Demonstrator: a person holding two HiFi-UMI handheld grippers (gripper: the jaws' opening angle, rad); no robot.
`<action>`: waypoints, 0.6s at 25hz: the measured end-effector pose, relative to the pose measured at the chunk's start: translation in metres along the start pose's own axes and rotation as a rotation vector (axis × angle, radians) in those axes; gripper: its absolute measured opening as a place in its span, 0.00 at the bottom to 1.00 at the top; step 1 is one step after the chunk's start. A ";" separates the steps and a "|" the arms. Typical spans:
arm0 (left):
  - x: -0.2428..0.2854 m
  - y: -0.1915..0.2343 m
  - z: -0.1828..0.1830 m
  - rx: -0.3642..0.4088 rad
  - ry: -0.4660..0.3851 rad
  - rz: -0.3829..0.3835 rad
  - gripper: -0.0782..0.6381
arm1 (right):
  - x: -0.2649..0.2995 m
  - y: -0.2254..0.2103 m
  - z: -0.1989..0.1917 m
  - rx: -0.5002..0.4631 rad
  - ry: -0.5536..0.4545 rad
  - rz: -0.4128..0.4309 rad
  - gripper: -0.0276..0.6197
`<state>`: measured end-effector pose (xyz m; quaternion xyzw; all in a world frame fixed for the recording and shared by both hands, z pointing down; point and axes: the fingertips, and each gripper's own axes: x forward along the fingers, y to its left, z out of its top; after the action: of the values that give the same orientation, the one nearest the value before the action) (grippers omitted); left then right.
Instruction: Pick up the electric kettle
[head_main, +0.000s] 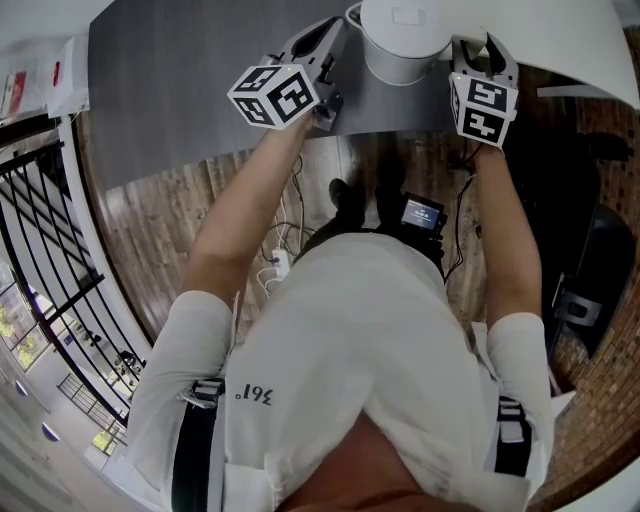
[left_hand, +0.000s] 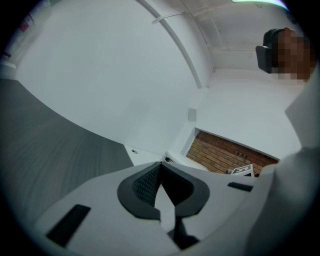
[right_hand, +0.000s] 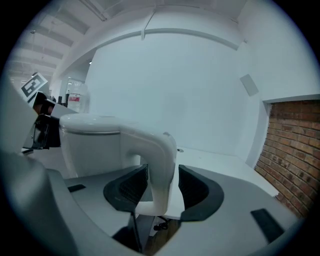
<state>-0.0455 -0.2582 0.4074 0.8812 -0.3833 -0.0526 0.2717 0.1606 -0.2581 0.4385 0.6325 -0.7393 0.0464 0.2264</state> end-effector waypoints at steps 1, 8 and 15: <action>-0.002 -0.001 0.000 0.001 -0.001 -0.001 0.11 | -0.003 0.000 0.001 -0.002 -0.001 -0.002 0.31; -0.016 -0.011 0.002 0.021 0.005 0.000 0.11 | -0.023 0.000 0.012 -0.022 -0.008 -0.020 0.31; -0.028 -0.024 0.001 0.045 0.023 0.004 0.11 | -0.047 -0.001 0.017 -0.020 -0.010 -0.019 0.31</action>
<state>-0.0497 -0.2253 0.3905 0.8869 -0.3832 -0.0334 0.2561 0.1616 -0.2211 0.4046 0.6375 -0.7348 0.0336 0.2292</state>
